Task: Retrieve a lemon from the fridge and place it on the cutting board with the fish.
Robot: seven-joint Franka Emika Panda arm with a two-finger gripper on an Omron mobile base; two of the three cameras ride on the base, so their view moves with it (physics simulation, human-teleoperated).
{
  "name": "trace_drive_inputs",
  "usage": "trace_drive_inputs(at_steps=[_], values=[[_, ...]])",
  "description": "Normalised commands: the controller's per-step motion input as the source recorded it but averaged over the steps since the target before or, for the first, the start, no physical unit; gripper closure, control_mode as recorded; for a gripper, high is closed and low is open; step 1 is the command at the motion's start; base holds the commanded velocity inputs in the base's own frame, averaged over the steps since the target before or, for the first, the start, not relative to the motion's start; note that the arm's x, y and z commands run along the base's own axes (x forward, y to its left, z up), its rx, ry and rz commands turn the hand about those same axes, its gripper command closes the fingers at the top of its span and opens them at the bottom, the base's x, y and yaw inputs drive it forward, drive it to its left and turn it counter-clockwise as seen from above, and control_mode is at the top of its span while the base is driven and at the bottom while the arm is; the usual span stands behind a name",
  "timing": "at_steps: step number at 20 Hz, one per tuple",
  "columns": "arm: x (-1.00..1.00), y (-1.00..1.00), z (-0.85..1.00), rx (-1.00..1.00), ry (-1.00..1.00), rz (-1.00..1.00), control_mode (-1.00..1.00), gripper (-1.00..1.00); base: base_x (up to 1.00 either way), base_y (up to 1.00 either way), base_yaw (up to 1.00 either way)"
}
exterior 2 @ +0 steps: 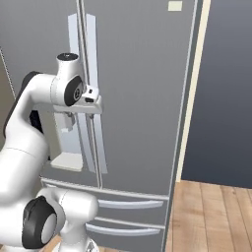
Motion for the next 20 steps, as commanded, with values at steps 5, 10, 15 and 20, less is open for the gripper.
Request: trace_drive_inputs(at_steps=[5,10,15,20], values=[[0.00,-0.17,-0.01,0.00,0.00,0.00,-1.00,-1.00,-0.04,-0.02,0.00],[0.10,-0.26,-0.01,0.00,-0.01,0.03,-1.00,-1.00,0.00,0.00,0.00],[0.24,-0.09,-0.16,-0.02,-0.03,0.05,-1.00,-1.00,0.00,0.00,0.00],[0.45,-0.05,-0.10,-0.01,-0.10,0.09,-1.00,-1.00,0.00,0.00,0.00]])
